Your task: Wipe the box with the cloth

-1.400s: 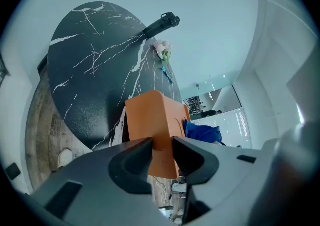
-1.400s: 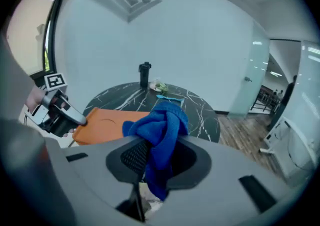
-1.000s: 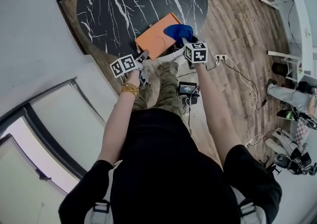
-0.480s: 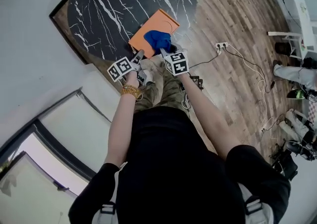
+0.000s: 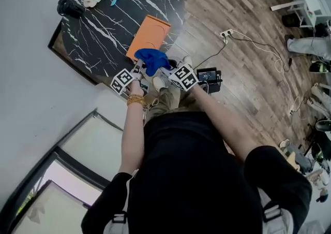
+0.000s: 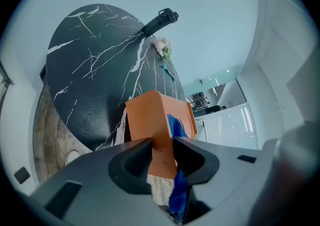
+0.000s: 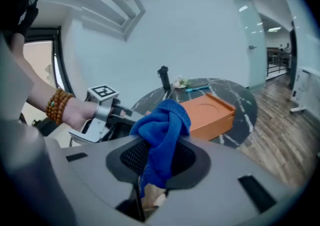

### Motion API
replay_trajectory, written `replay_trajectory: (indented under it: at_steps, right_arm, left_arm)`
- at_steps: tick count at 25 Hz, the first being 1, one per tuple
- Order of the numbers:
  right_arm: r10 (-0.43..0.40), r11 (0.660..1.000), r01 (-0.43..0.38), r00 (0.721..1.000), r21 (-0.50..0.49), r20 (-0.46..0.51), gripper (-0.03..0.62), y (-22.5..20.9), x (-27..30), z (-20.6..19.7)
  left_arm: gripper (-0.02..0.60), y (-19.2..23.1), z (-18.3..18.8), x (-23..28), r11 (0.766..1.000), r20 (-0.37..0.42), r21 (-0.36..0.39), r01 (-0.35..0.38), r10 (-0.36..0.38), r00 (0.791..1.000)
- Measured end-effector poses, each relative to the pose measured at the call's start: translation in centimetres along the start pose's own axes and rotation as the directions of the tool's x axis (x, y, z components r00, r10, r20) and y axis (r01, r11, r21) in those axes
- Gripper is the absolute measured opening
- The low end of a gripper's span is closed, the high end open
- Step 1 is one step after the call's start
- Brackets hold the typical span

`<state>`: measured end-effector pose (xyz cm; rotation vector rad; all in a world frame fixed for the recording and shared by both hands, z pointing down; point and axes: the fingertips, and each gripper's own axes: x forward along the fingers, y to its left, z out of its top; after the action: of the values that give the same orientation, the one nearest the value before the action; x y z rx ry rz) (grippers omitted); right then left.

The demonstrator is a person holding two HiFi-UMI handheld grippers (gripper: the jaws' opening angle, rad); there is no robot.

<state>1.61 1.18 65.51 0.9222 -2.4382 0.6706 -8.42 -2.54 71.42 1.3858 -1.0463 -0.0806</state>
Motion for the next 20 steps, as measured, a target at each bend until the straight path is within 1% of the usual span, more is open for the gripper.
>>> replay_trajectory:
  at_steps: [2, 4, 5, 7, 9, 11, 13, 15, 16, 18, 20]
  right_arm:
    - [-0.144, 0.989, 0.145, 0.989, -0.027, 0.017, 0.077, -4.6, -1.8, 0.7]
    - [-0.274, 0.959, 0.273, 0.962, -0.071, -0.01, 0.077, -10.0, -2.5, 0.7]
    - [-0.319, 0.945, 0.316, 0.947, -0.084, -0.026, 0.077, -12.5, -2.1, 0.7]
    - [-0.366, 0.928, 0.359, 0.929, -0.101, -0.058, 0.077, -16.3, -0.8, 1.2]
    - [-0.373, 0.923, 0.359, 0.924, -0.14, -0.088, 0.077, -18.9, 0.4, 1.1]
    - [-0.365, 0.922, 0.345, 0.926, -0.174, -0.1, 0.077, -20.1, 1.9, 0.9]
    - [-0.361, 0.926, 0.345, 0.929, -0.156, -0.087, 0.077, -20.4, 3.4, 1.2]
    - [-0.362, 0.929, 0.352, 0.929, -0.114, -0.074, 0.077, -20.2, 4.0, 1.3]
    - [-0.361, 0.93, 0.353, 0.93, -0.103, -0.074, 0.075, -19.8, 4.2, 1.0]
    - [-0.344, 0.936, 0.333, 0.935, -0.117, -0.088, 0.075, -18.6, 4.6, 0.1]
    - [-0.3, 0.947, 0.282, 0.948, -0.154, -0.11, 0.075, -16.6, 5.1, -1.0]
  left_arm:
    - [0.132, 0.0, -0.1, 0.1, 1.0, 0.002, 0.001, -0.007, 0.007, 1.0]
    - [0.13, -0.1, -0.1, 0.2, 0.999, 0.003, 0.016, -0.032, 0.032, 0.999]
    - [0.13, -0.1, 0.2, 0.1, 0.998, 0.001, 0.042, -0.054, 0.054, 0.999]
    - [0.124, -0.3, 0.6, -0.1, 0.987, -0.005, 0.112, -0.111, 0.113, 0.994]
    - [0.124, -0.7, 0.1, 0.3, 0.977, -0.017, 0.151, -0.151, 0.156, 0.988]
    - [0.13, -0.8, -0.3, 0.6, 0.973, -0.02, 0.152, -0.176, 0.181, 0.983]
    - [0.141, -0.7, 0.2, 0.7, 0.964, -0.008, 0.16, -0.211, 0.215, 0.976]
    - [0.161, -0.7, 0.5, 1.0, 0.954, 0.005, 0.175, -0.244, 0.247, 0.969]
    - [0.163, -0.7, 0.5, 1.0, 0.952, 0.011, 0.174, -0.251, 0.253, 0.967]
    - [0.161, -0.7, 0.3, 0.9, 0.954, 0.023, 0.159, -0.253, 0.252, 0.967]
    - [0.16, -0.7, 0.2, 0.8, 0.955, 0.027, 0.147, -0.257, 0.256, 0.966]
